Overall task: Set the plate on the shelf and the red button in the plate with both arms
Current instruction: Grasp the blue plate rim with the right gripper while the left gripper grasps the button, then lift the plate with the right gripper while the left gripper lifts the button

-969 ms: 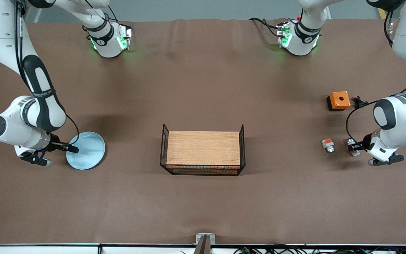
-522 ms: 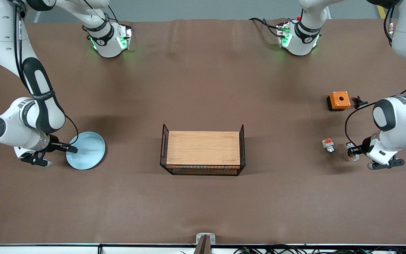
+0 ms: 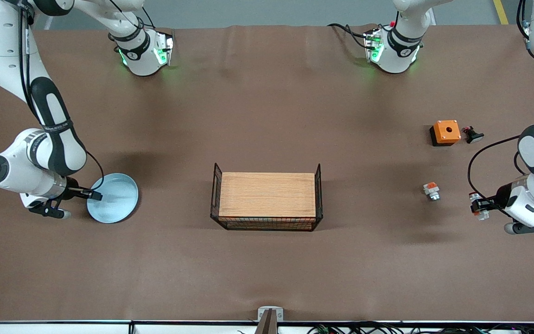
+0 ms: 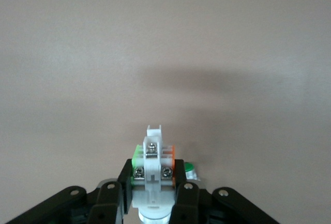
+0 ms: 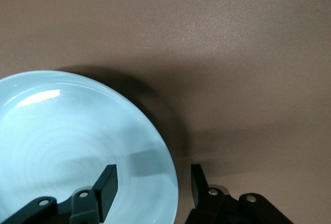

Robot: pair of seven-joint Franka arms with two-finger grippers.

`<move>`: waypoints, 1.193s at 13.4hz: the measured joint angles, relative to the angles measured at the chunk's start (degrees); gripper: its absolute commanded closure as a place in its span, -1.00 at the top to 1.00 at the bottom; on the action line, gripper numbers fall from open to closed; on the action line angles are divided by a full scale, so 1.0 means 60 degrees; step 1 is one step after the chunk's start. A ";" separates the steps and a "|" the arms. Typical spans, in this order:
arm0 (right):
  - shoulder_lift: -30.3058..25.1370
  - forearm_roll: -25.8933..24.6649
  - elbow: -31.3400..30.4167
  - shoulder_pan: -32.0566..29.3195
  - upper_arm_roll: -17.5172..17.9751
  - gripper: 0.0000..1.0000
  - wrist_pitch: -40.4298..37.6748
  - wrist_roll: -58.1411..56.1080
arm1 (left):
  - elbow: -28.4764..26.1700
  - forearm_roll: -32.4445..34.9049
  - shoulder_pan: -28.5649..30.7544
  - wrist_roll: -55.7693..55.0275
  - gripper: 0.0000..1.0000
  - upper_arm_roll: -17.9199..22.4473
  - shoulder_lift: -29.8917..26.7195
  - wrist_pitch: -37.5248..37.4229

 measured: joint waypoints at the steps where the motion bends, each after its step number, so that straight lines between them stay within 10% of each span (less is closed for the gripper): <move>1: 0.0024 0.0001 0.0004 0.0000 0.0000 0.00 0.0000 -0.0073 | 0.0104 -0.0007 -0.0007 -0.0012 -1.00 -0.0058 0.0001 -0.0100; 9: 0.0067 0.0003 0.0008 -0.0034 -0.0005 -0.91 -0.0001 -0.1217 | 0.0384 -0.0602 -0.0003 -0.0335 -1.00 -0.0643 -0.0769 -0.1627; 16: -0.0062 0.0032 0.0295 -0.0032 0.0013 -0.91 -0.0582 -0.1270 | 0.0396 -0.1082 -0.0014 -0.2095 -1.00 -0.1662 -0.1986 -0.3228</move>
